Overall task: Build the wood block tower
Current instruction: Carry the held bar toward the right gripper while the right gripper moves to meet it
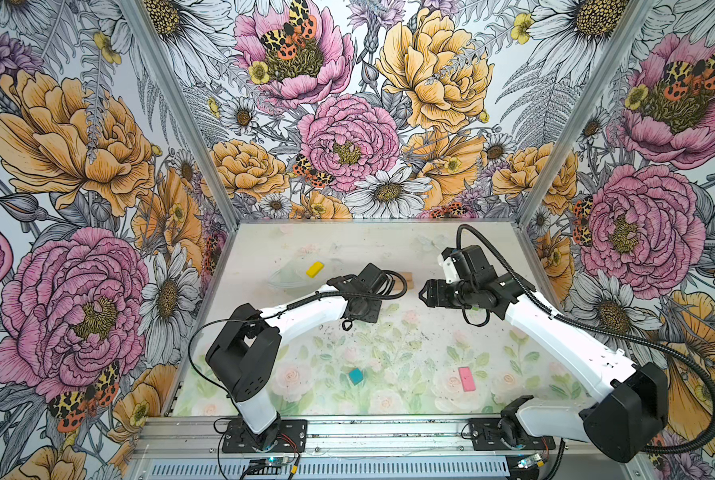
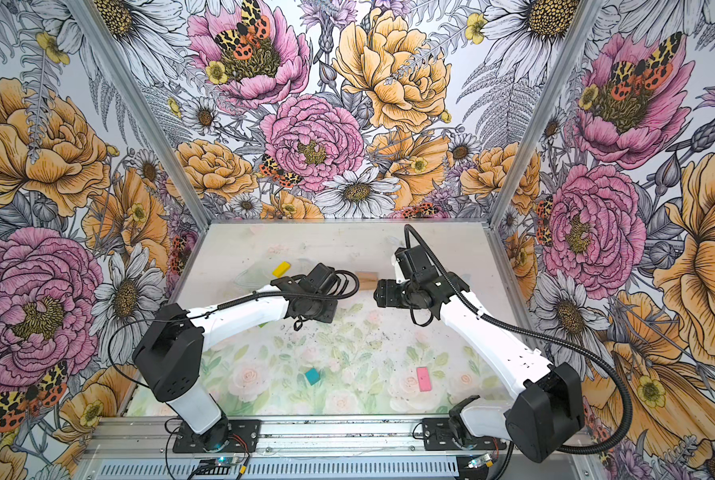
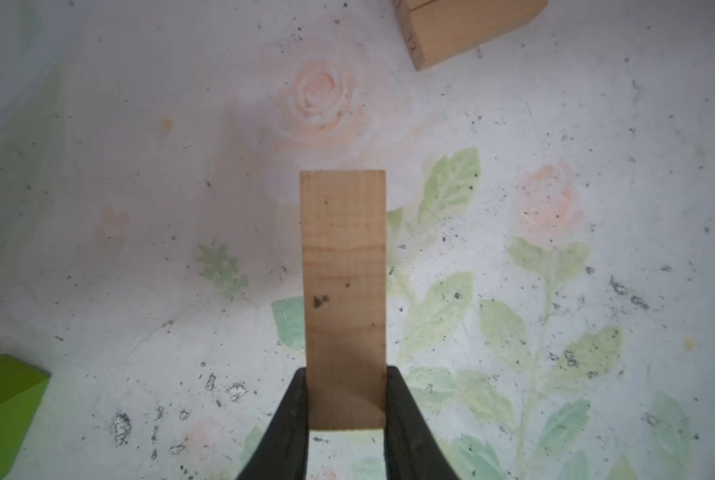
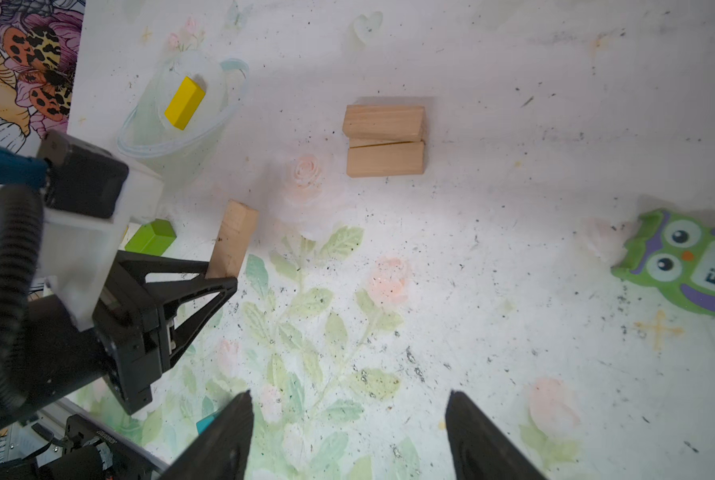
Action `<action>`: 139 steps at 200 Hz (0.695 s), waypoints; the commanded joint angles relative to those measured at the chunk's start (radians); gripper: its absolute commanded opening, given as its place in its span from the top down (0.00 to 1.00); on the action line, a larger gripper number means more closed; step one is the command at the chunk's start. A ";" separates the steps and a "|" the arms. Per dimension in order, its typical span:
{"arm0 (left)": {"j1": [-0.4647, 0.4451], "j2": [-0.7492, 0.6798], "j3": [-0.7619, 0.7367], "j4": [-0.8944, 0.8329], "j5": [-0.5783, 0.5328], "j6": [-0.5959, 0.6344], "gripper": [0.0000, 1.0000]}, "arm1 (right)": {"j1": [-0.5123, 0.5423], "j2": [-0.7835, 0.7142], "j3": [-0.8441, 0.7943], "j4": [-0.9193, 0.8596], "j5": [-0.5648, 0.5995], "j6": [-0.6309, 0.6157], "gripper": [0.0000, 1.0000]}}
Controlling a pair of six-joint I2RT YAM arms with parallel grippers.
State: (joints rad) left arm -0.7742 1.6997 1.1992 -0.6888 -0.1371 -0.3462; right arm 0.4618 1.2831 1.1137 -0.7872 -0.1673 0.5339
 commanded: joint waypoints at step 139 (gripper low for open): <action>-0.121 0.249 0.109 0.093 0.114 0.051 0.69 | -0.090 -0.051 -0.104 -0.028 0.043 0.017 0.24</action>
State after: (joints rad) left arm -0.8883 1.9396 1.2892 -0.6285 -0.0544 -0.3099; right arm 0.3782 1.2194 1.0096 -0.8200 -0.1432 0.5449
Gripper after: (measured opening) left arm 0.277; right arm 0.755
